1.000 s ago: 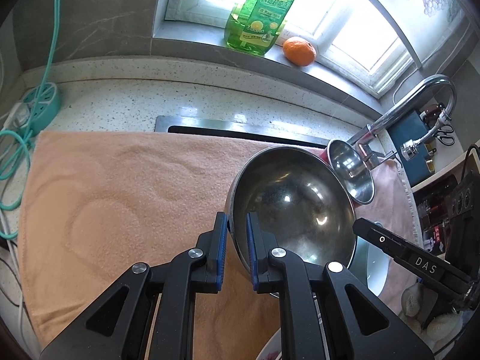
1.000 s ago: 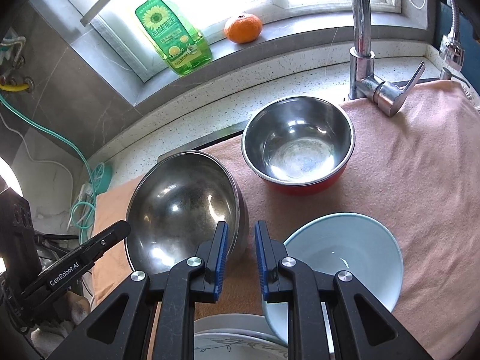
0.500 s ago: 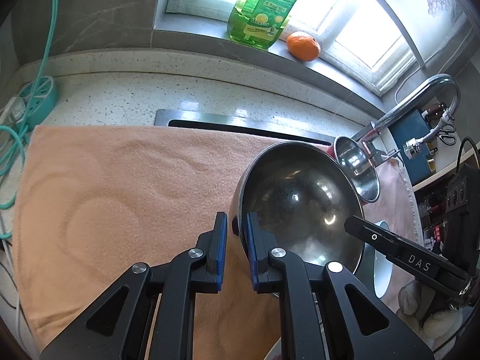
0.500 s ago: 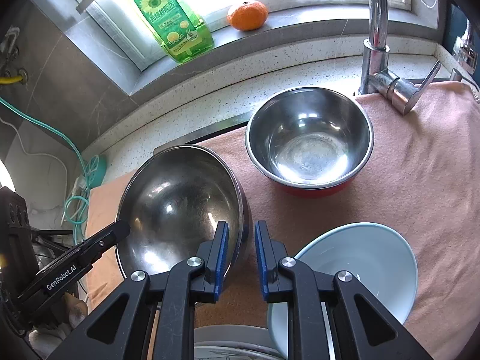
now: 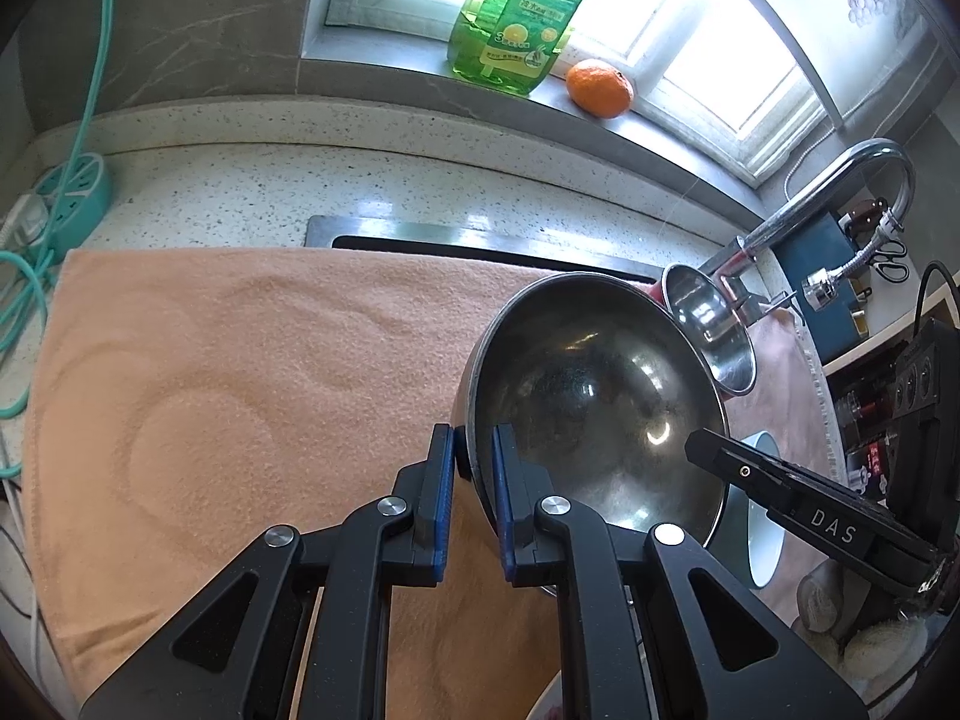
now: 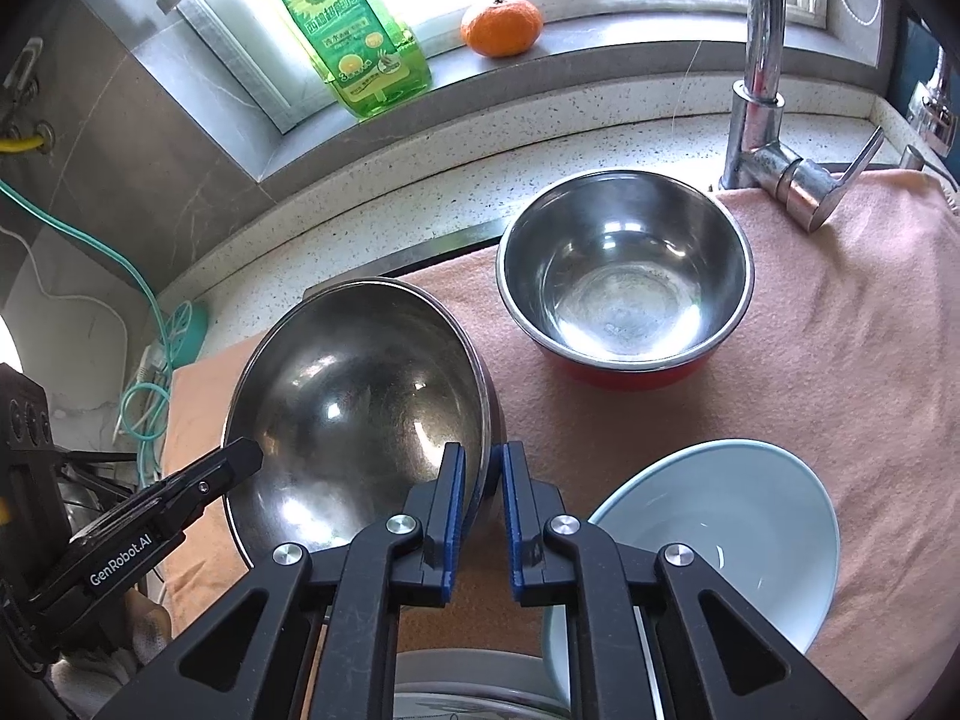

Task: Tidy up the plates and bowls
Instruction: 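Close both tools on the large steel bowl rim, then lift the steel bowl with both tools and lower it onto the towel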

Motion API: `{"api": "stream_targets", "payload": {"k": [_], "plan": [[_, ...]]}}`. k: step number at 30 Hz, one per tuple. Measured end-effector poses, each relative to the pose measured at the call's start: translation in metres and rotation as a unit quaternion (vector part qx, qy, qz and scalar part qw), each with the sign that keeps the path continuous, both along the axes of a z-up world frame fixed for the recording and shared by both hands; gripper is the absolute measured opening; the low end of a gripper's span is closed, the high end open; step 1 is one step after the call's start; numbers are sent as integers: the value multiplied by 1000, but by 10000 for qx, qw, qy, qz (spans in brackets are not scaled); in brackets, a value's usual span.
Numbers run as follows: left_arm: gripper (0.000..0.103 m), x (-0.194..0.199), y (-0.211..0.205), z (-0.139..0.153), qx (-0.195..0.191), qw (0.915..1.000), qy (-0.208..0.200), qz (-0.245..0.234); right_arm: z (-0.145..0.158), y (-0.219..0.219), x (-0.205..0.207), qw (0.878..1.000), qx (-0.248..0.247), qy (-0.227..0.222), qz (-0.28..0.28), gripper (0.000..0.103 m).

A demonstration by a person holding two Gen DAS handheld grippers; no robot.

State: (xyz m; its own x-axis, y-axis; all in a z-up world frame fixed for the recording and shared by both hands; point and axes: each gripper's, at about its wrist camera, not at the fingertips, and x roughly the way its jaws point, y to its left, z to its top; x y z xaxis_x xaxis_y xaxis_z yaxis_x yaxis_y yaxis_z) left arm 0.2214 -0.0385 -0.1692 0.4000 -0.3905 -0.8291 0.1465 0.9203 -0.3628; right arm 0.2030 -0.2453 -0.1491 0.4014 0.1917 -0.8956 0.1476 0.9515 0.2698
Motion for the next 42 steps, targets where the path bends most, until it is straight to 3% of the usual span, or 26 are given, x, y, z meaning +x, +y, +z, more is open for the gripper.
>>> {"api": "stream_targets", "payload": {"k": [20,42], "plan": [[11,-47,38,22,-33,9986,-183,498,18,33,-28,9983,79,-129,557,11],[11,-138,97,18,-62,9886,-15,1501,16,100,-80,9858,141,56,1671,11]]}}
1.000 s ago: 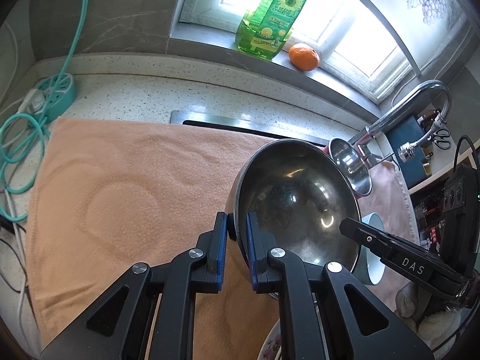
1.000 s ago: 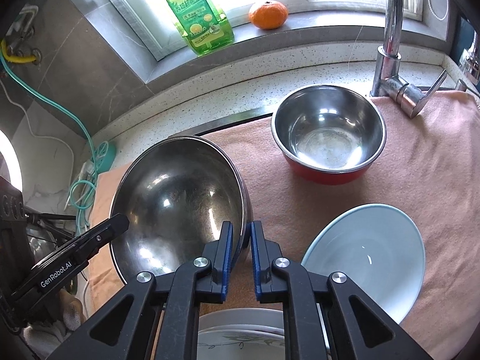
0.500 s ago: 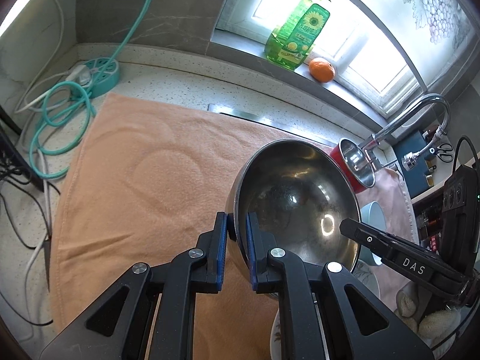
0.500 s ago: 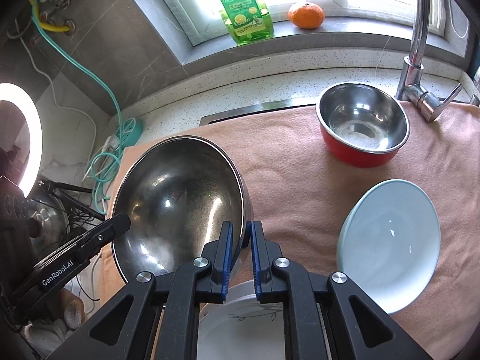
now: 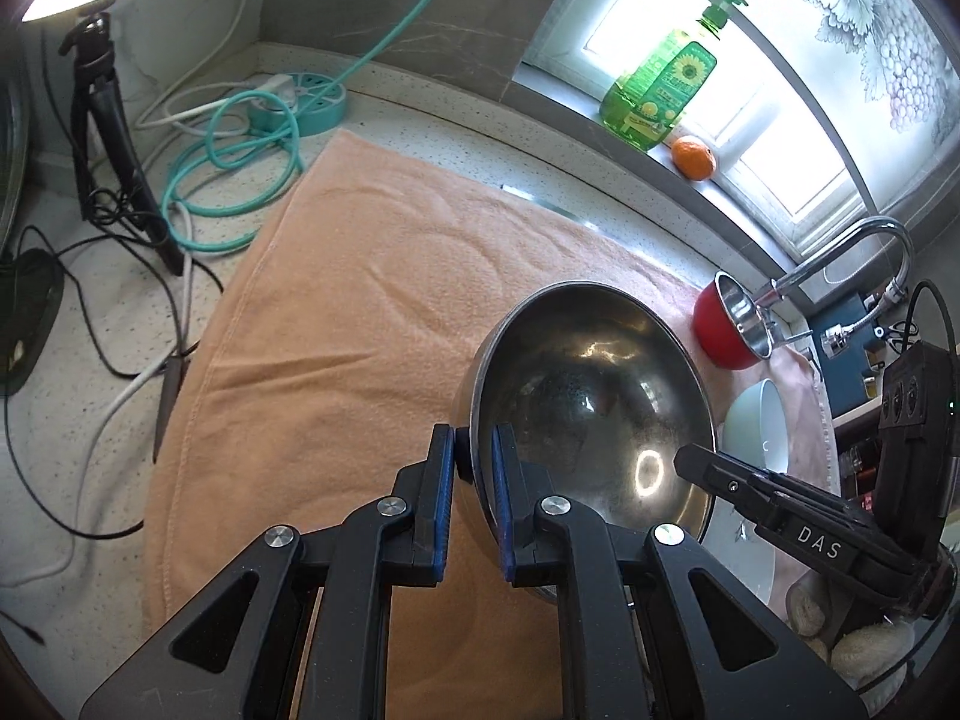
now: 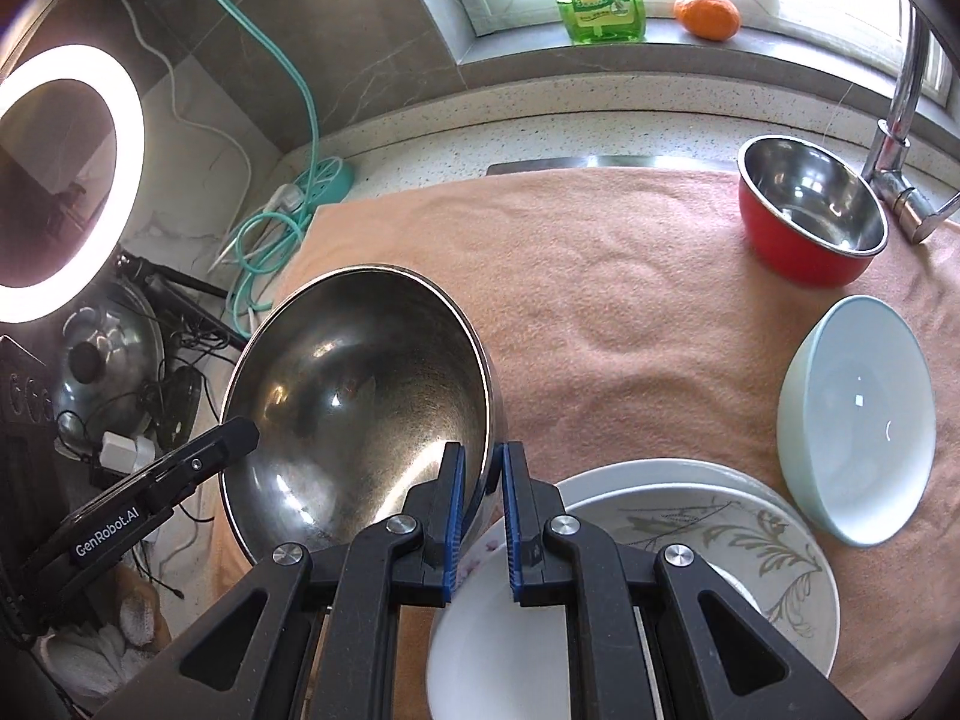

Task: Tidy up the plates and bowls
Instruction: 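Lift the steel bowl with both tools and lower it onto the towel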

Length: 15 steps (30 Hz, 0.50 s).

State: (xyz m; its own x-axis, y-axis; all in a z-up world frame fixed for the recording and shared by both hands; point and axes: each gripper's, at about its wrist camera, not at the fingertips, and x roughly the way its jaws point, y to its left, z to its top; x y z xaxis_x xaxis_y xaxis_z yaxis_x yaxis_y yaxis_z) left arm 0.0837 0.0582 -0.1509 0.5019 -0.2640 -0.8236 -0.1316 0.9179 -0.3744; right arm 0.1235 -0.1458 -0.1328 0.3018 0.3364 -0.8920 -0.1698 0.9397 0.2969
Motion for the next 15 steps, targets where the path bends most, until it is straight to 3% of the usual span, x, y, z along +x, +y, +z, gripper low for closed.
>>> {"api": "stream_targets", "payload": {"k": [15], "plan": [[11,-39,27,-9,-31,9987,182,476,-18,36,-33,9981,-70,261,562,11]]}}
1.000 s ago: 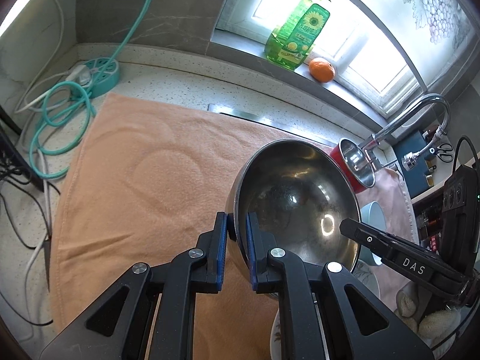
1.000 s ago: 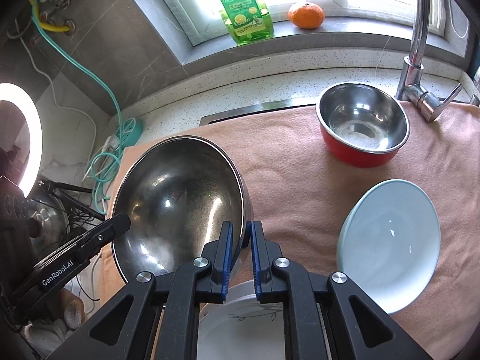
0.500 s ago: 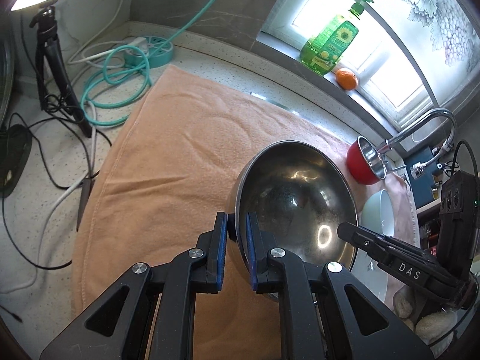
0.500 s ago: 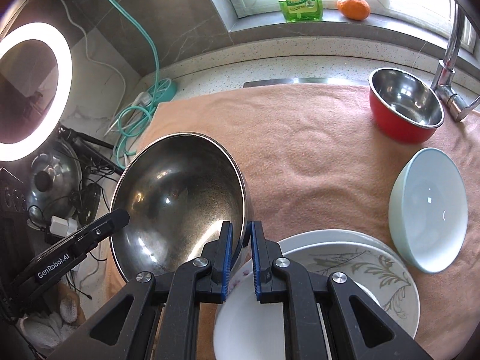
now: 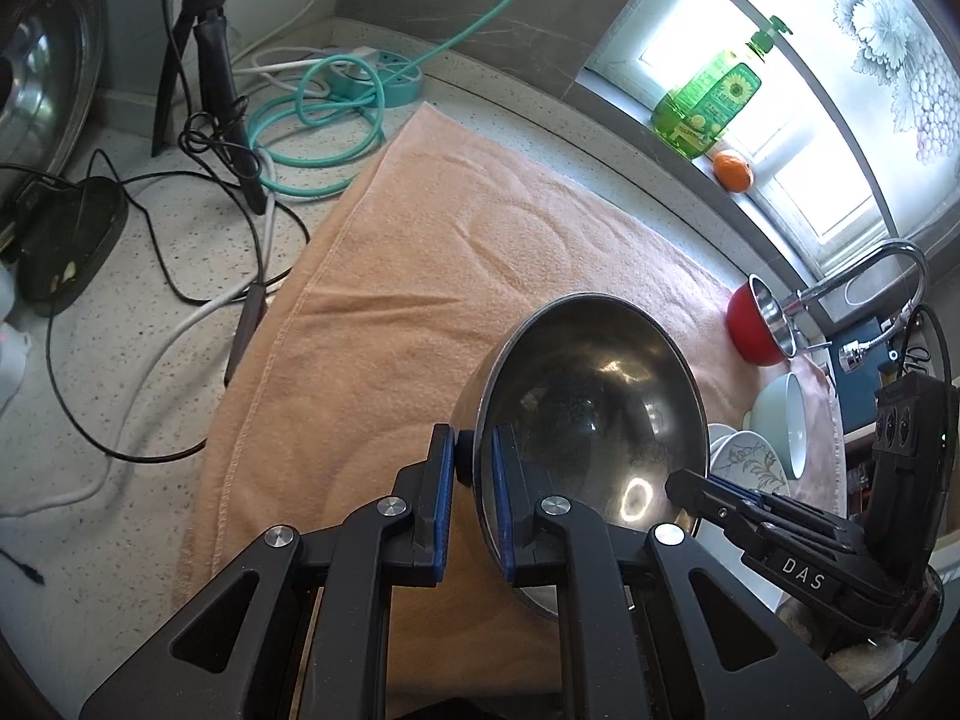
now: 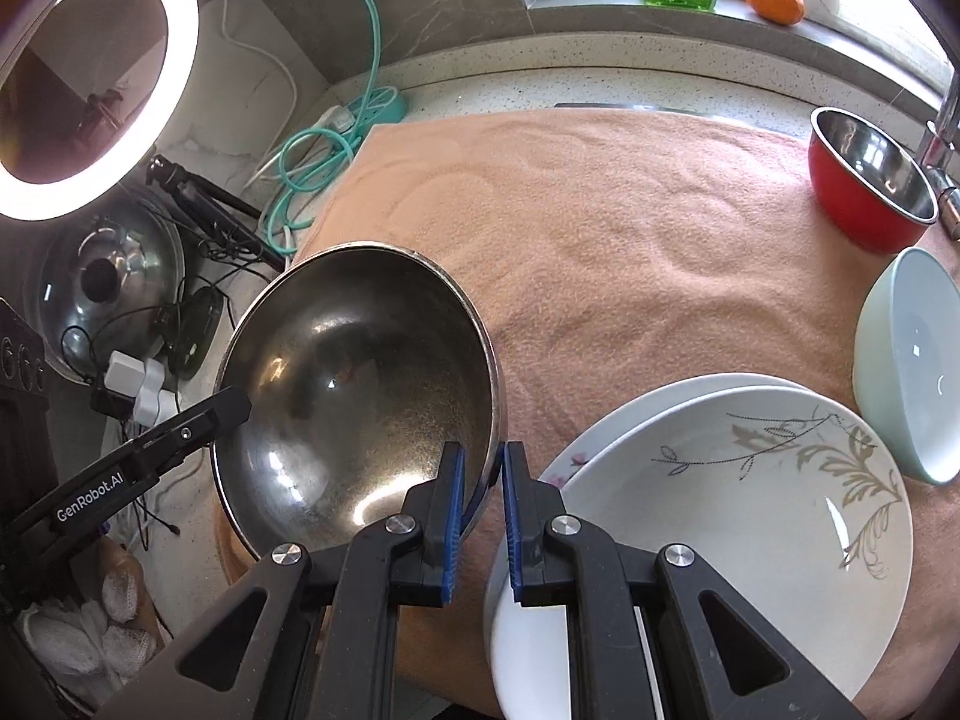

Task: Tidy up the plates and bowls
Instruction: 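Lift the steel bowl with both tools and lower it onto the towel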

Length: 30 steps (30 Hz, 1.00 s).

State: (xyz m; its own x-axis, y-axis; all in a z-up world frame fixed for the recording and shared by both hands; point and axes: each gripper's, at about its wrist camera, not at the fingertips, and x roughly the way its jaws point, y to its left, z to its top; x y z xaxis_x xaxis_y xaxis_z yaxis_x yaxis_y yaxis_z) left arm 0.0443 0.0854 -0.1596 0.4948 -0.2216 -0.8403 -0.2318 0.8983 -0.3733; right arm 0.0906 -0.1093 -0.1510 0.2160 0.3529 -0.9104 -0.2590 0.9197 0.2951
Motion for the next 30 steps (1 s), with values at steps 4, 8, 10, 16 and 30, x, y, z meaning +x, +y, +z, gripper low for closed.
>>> {"api": "stream_targets", "payload": {"k": [4,8,10,16,30], "plan": [[11,-5,5,-2,-5,10000,29,52,-4,6,-6,9999,-6,66,80,12],[11,-9,5,-4,7,10000,60,34,-6,9,-11,9999,0,102,122,12],[11,-9,6,-5,6,10000,76,49,-6,9,-13,9998,14,115,131,12],[11,-9,9,-5,-45,9999,94,101,-5,11,-16,9998,69,130,135,12],[11,-2,11,-14,-6,9998,151,116,-5,13,-20,9998,120,122,93,14]]}}
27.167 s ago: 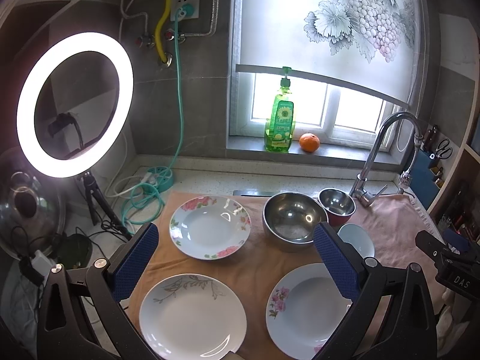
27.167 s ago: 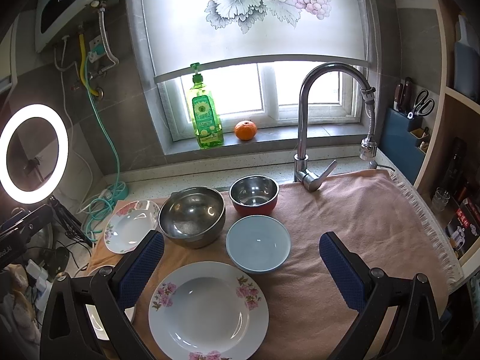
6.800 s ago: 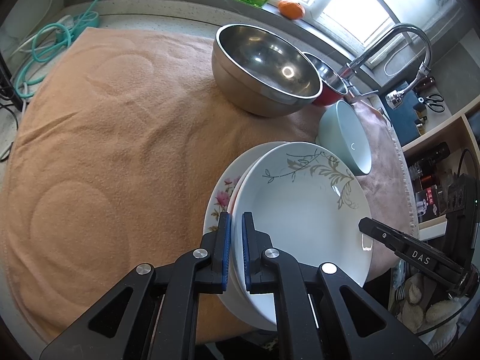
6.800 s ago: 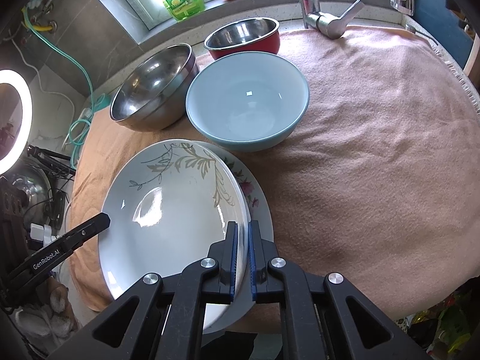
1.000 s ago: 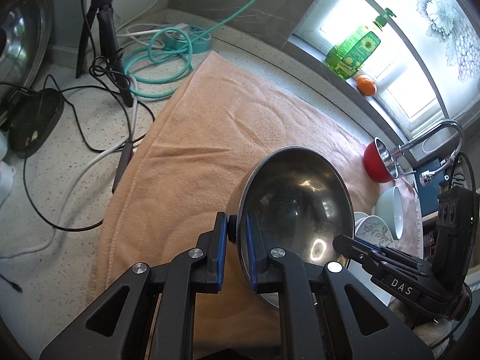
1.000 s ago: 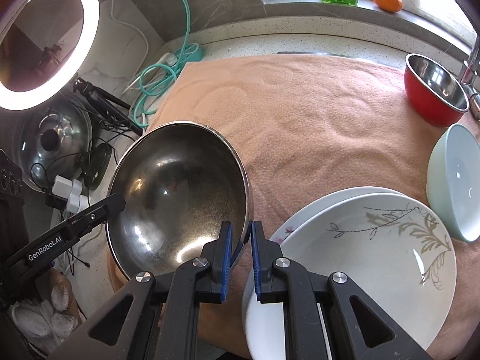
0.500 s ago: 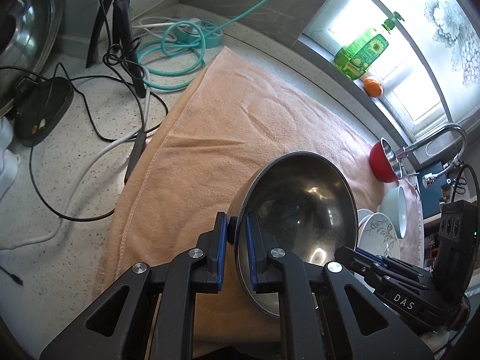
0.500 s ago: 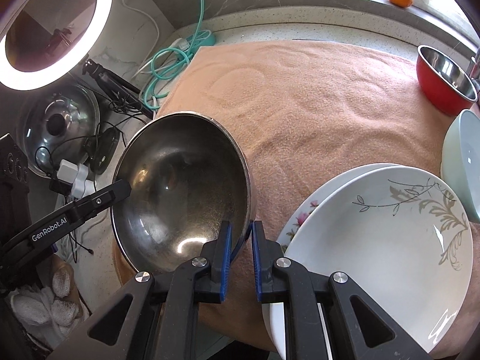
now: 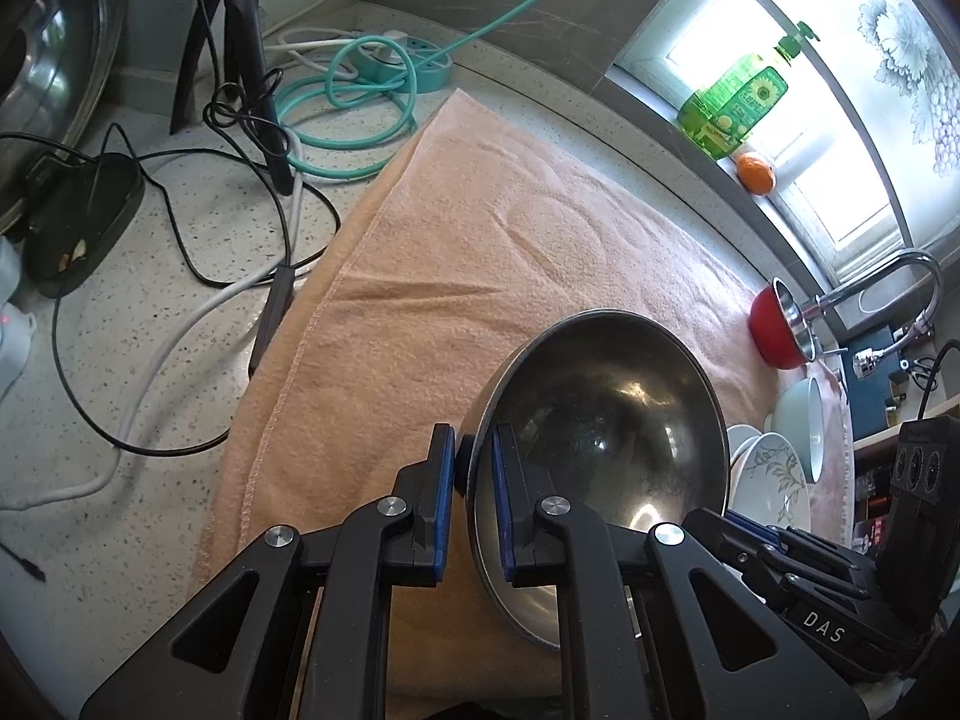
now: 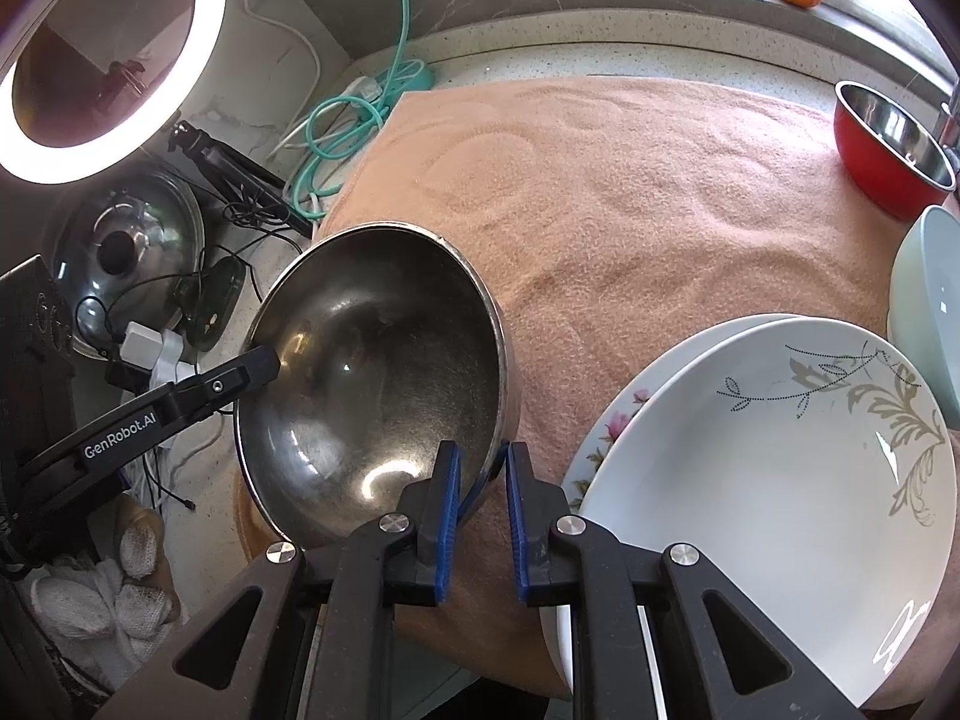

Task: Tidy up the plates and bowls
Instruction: 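Lift the steel bowl with both tools and lower it onto the towel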

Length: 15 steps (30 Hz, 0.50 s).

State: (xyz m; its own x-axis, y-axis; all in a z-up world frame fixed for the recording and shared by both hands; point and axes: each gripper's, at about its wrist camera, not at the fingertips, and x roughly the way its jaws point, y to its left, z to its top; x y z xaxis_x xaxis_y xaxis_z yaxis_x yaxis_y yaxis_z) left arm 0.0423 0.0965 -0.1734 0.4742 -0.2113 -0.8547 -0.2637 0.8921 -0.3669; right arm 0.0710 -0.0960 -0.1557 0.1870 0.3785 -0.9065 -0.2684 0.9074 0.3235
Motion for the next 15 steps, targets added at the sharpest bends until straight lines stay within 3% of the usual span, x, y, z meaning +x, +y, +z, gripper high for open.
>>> {"api": "stream_targets", "payload": {"k": [15], "plan": [[11,4,5,0,-97,9999,36,-80,3,-2,4,9999,30,-37,-112,15]]}}
